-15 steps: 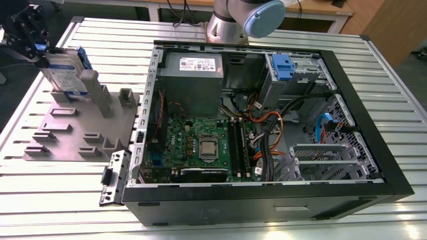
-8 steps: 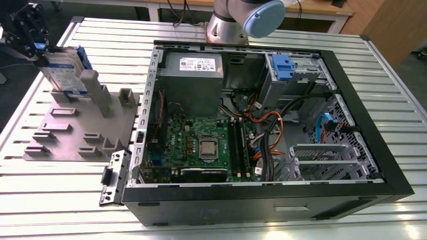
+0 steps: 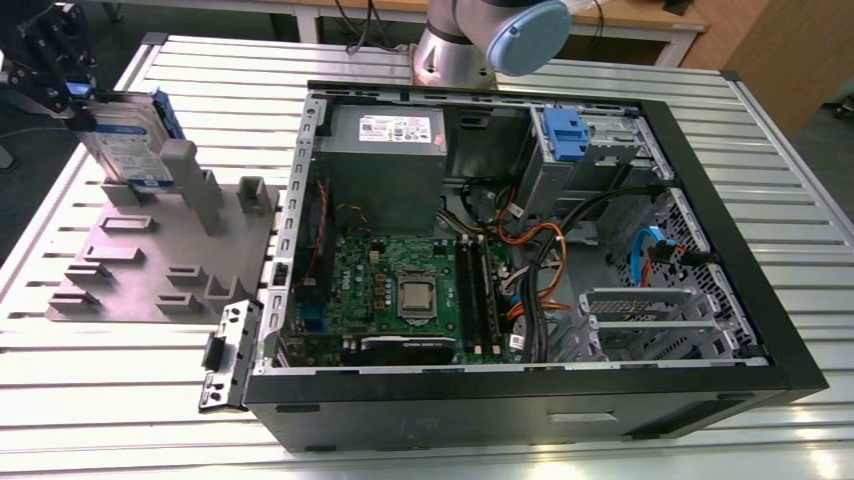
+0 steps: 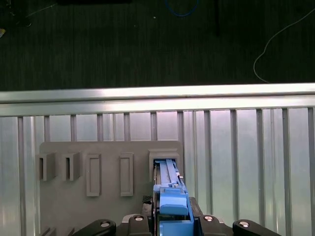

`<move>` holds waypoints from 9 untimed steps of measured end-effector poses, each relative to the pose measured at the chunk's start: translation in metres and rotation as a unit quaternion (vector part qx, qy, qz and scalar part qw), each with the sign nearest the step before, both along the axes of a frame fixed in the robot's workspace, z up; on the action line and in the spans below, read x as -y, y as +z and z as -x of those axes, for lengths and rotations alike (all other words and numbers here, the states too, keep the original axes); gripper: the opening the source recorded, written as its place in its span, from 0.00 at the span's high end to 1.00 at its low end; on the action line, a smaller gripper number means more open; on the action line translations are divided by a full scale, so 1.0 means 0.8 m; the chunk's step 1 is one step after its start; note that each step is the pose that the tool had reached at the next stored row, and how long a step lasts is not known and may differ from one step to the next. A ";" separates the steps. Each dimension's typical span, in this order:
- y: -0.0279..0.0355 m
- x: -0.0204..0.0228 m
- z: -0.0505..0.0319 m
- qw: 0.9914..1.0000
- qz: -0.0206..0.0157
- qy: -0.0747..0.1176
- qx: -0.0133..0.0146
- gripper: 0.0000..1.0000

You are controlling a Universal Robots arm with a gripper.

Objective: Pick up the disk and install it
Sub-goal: 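Pick up the disk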

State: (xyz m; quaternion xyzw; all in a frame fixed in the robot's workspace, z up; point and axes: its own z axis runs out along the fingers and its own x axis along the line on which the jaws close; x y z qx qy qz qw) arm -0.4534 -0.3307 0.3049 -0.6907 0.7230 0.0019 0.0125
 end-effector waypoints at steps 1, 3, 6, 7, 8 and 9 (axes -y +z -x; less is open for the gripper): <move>0.0006 0.0000 0.000 1.000 0.000 0.000 0.000 0.63; 0.0010 0.0000 0.000 1.000 0.000 0.000 0.000 0.63; 0.0015 0.0000 0.000 1.000 0.000 0.000 0.000 0.63; 0.0016 0.0000 0.000 1.000 0.000 0.000 0.000 0.63; 0.0018 0.0000 0.000 1.000 0.000 0.000 0.000 0.63; 0.0020 0.0000 0.000 1.000 0.000 0.000 0.000 0.63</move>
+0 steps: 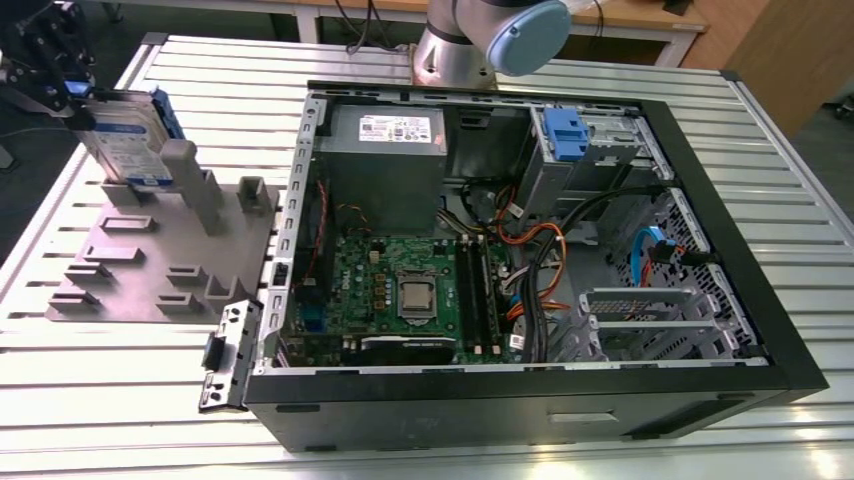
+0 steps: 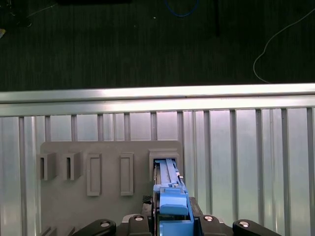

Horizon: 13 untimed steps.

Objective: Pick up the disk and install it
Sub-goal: 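Pick up the disk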

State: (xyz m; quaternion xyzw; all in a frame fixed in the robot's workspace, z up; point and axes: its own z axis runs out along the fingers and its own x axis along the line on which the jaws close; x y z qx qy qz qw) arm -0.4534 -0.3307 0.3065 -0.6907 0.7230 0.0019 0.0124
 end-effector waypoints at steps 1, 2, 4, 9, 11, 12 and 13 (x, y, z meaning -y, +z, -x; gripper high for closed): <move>0.0002 0.0000 0.000 1.000 0.000 0.000 0.000 0.63; 0.0005 0.0000 0.000 1.000 0.000 0.000 0.000 0.63; 0.0015 0.0000 0.000 1.000 0.000 0.000 0.000 0.63; 0.0045 0.0000 0.000 1.000 0.000 0.000 0.000 0.63; 0.0064 0.0000 0.000 1.000 0.000 0.000 0.000 0.63; 0.0072 0.0000 0.000 1.000 0.000 0.000 0.000 0.63; 0.0081 0.0000 0.000 1.000 0.000 0.000 0.000 0.63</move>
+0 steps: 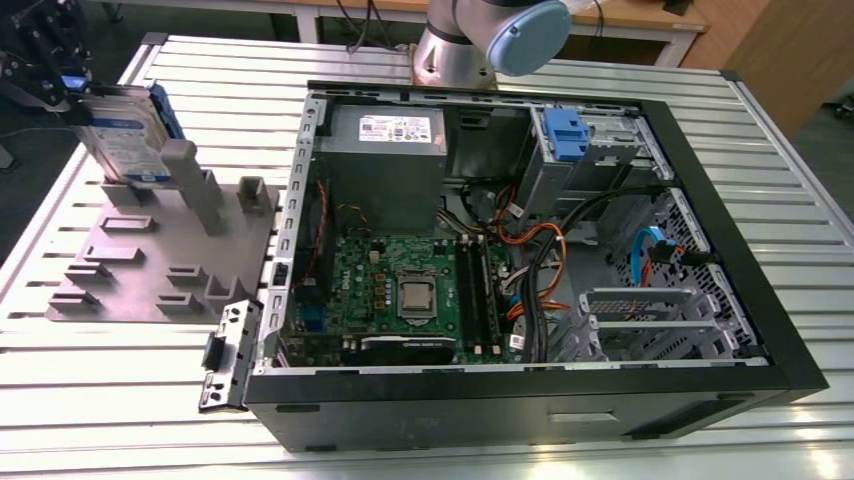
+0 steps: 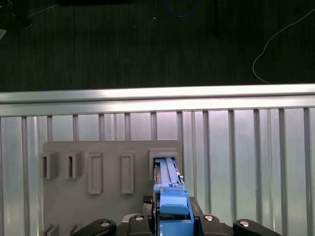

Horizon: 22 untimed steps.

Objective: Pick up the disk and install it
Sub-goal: 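Pick up the disk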

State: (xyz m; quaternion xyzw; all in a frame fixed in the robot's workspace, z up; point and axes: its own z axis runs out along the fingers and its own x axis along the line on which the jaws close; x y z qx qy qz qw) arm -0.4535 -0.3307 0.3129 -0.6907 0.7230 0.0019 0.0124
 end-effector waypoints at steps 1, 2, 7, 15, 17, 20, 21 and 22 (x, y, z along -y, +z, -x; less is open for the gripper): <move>0.0009 0.0000 0.000 1.000 0.000 0.000 0.000 0.63; 0.0019 0.0000 0.000 1.000 0.000 0.000 0.000 0.63; 0.0071 0.0000 0.000 1.000 0.000 0.000 0.000 0.63; 0.0100 0.0000 0.000 1.000 0.000 0.000 0.000 0.63; 0.0105 0.0000 0.000 1.000 0.000 0.000 0.000 0.63; 0.0119 0.0000 0.000 1.000 0.000 0.000 0.000 0.63; 0.0120 0.0000 0.000 1.000 0.000 0.000 0.000 0.63; 0.0123 0.0000 0.000 1.000 0.000 0.000 0.000 0.63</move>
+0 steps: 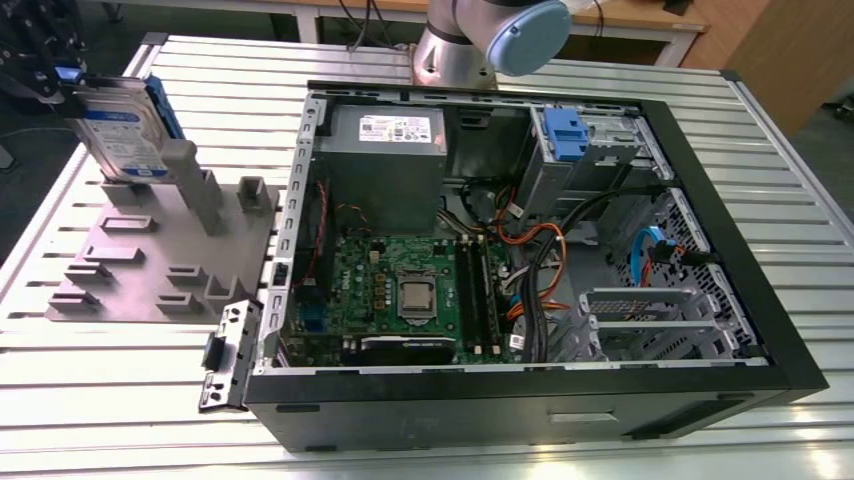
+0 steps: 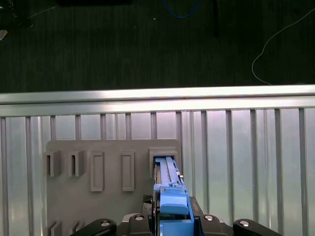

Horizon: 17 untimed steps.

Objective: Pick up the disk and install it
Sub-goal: 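Pick up the disk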

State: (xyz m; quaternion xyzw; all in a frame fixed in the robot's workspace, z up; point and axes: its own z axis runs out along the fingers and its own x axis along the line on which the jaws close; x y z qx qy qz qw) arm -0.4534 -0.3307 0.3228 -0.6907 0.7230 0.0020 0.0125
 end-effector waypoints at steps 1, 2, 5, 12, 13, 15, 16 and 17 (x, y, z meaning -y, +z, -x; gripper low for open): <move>0.0001 0.0000 0.000 1.000 0.000 0.000 0.000 0.63; 0.0008 0.0000 0.000 1.000 0.000 0.000 0.000 0.63; 0.0019 0.0000 0.000 1.000 0.000 0.000 0.000 0.63; 0.0038 0.0000 0.000 1.000 0.000 0.000 0.000 0.63; 0.0042 0.0000 0.000 1.000 0.000 0.000 0.000 0.63; 0.0049 0.0000 0.000 1.000 0.000 0.000 0.000 0.63; 0.0053 0.0000 0.000 1.000 0.000 0.000 0.000 0.63; 0.0056 0.0000 0.000 1.000 0.000 0.000 0.000 0.63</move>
